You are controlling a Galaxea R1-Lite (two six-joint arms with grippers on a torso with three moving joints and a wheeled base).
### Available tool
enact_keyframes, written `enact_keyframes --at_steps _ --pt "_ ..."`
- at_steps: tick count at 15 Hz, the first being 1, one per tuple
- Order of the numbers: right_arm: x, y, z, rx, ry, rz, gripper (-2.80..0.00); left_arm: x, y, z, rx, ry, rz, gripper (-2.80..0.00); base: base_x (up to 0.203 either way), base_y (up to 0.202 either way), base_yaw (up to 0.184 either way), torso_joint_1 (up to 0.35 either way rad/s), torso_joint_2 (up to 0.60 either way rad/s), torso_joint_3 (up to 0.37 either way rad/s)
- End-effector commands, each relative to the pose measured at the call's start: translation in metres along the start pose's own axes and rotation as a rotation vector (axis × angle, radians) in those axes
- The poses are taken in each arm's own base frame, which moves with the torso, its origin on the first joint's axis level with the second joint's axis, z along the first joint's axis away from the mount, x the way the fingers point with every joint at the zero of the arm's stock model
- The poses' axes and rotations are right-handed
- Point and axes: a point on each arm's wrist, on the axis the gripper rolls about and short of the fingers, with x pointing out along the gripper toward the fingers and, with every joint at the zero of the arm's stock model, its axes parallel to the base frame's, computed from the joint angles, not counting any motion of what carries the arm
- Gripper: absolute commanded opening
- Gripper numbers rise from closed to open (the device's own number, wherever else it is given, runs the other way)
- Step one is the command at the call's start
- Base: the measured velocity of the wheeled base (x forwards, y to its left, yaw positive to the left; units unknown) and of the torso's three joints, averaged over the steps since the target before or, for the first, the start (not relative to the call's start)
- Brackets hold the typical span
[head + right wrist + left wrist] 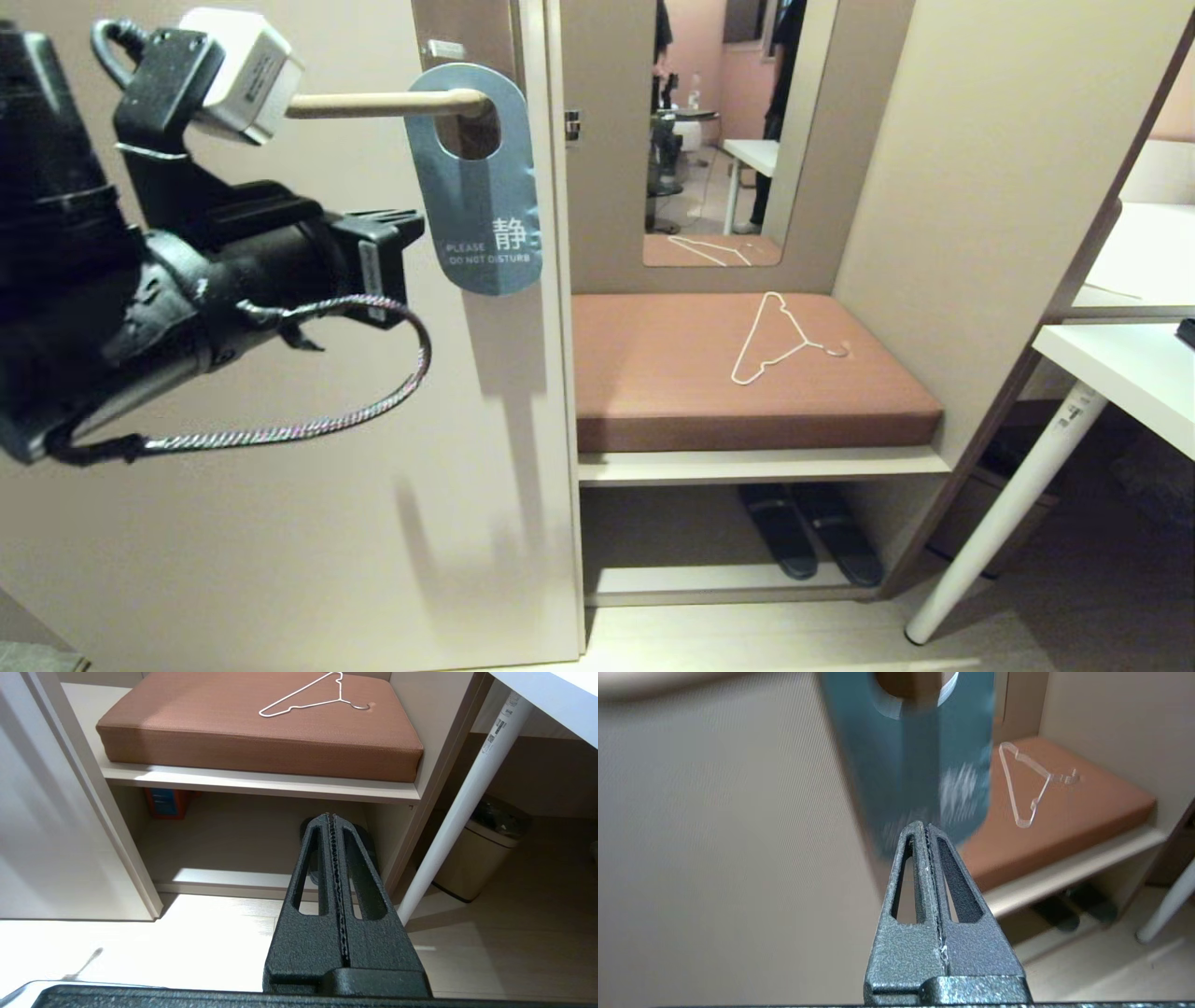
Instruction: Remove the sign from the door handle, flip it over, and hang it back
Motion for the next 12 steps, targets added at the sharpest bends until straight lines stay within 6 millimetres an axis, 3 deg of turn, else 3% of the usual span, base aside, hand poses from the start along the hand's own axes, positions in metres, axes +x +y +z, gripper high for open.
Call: enact_keyframes --at_steps 1,3,6,8,12 --pt "0.0 0.0 0.0 -0.001 0.001 0.0 -2.8 -0.032 0.013 -0.004 -0.006 -0.022 0.029 -2.8 0.0 0.0 0.0 0.0 0.0 0.0" --pt "0.0 0.0 0.0 -0.001 0.002 0.0 -2.8 -0.052 0.03 -0.02 0.005 0.013 0.103 -2.8 0.0 0.0 0.0 0.0 0.0 0.0" --pt "0.0 0.0 0.0 -0.001 0.001 0.0 -2.8 -0.065 0.05 -0.034 0.005 0.056 0.203 -2.8 0.0 0.0 0.0 0.0 0.0 0.0" --pt "0.0 0.0 0.0 -0.001 0.002 0.0 -2.8 -0.069 0.056 -0.041 0.0 0.074 0.243 -2.8 0.0 0.0 0.0 0.0 0.0 0.0" --pt "0.0 0.0 0.0 -0.001 0.001 0.0 -2.8 -0.098 0.054 -0.061 -0.012 0.084 0.247 -2.8 0.0 0.0 0.0 0.0 0.0 0.0"
